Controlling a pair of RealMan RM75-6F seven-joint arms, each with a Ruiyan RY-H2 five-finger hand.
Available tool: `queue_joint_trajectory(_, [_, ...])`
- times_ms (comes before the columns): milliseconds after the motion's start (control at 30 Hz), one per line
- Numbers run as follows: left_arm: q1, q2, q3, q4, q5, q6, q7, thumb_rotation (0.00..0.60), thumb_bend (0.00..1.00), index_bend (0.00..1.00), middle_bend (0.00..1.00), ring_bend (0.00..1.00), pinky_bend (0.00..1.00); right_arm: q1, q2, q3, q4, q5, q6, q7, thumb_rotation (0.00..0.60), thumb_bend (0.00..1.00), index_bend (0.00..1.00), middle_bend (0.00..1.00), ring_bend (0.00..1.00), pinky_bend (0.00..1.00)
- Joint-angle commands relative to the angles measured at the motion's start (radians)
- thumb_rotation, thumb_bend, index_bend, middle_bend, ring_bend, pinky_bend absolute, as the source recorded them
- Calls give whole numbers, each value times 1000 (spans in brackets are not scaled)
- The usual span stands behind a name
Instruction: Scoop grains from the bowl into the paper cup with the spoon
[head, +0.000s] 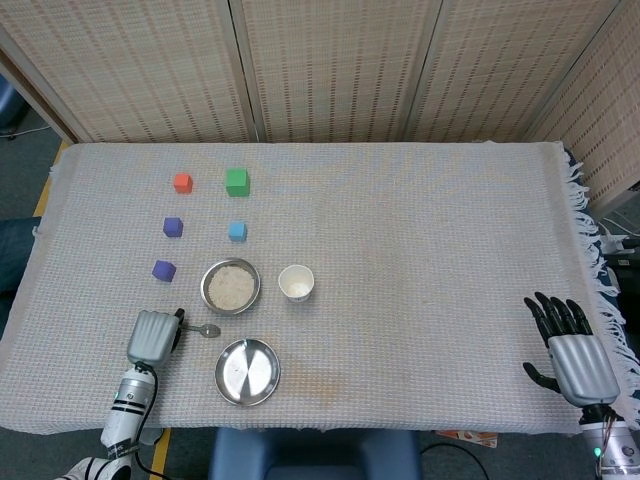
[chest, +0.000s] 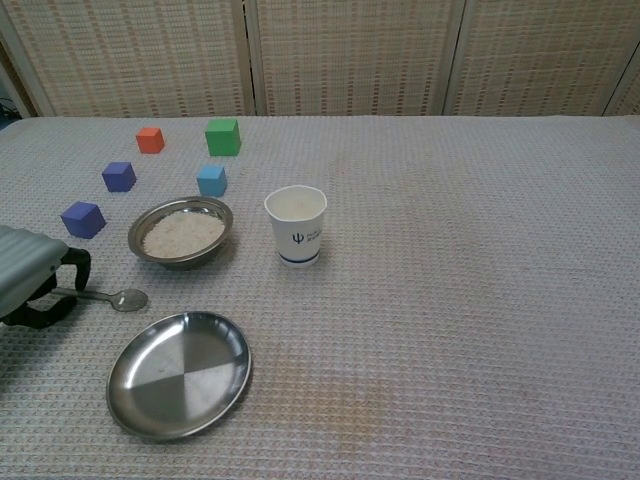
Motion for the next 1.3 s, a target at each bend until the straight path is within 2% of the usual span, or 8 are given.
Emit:
queue_joint_trajectory(33, [4,11,1,-15,3,11,-1,600,423,548,1000,1000,1000,0,0,-1,0,-1,-1,1,600,119,0,0,0,0])
queue_joint_trajectory(400, [9,94,-18,-150,-2,47,61,600,419,601,1000,1000,1000,-3,4,-7,-7,-18,8,5,600,119,0,0,0,0])
queue_joint_trajectory(533, [-6,109,-54,-210,-12,78,151,600,416,632,1000,1000,1000,-8,9,-9,-13,-31,22,9,600,119,0,0,0,0])
queue_joint_trajectory(800, [-62,132,-145,-338,-57,118,394,600,418,626,1000,1000,1000,-17,28,-11,-20,-48,44,34,600,119,0,0,0,0])
queue_joint_trajectory(1000, [-109,77,-151,-297,-88,107,558,600,419,634,1000,1000,1000,-21,39,-13,-26,-60,55,53,600,119,0,0,0,0])
queue_joint_trajectory(1133, [-133,23,-153,-243,-95,118,618,600,420,634,1000,1000,1000,-25,42,-14,-27,-67,61,57,600,119,0,0,0,0])
queue_joint_trajectory(1300, [-166,-27,-126,-156,-95,105,745,600,420,627,1000,1000,1000,-29,49,-16,-32,-76,71,64,600,119,0,0,0,0])
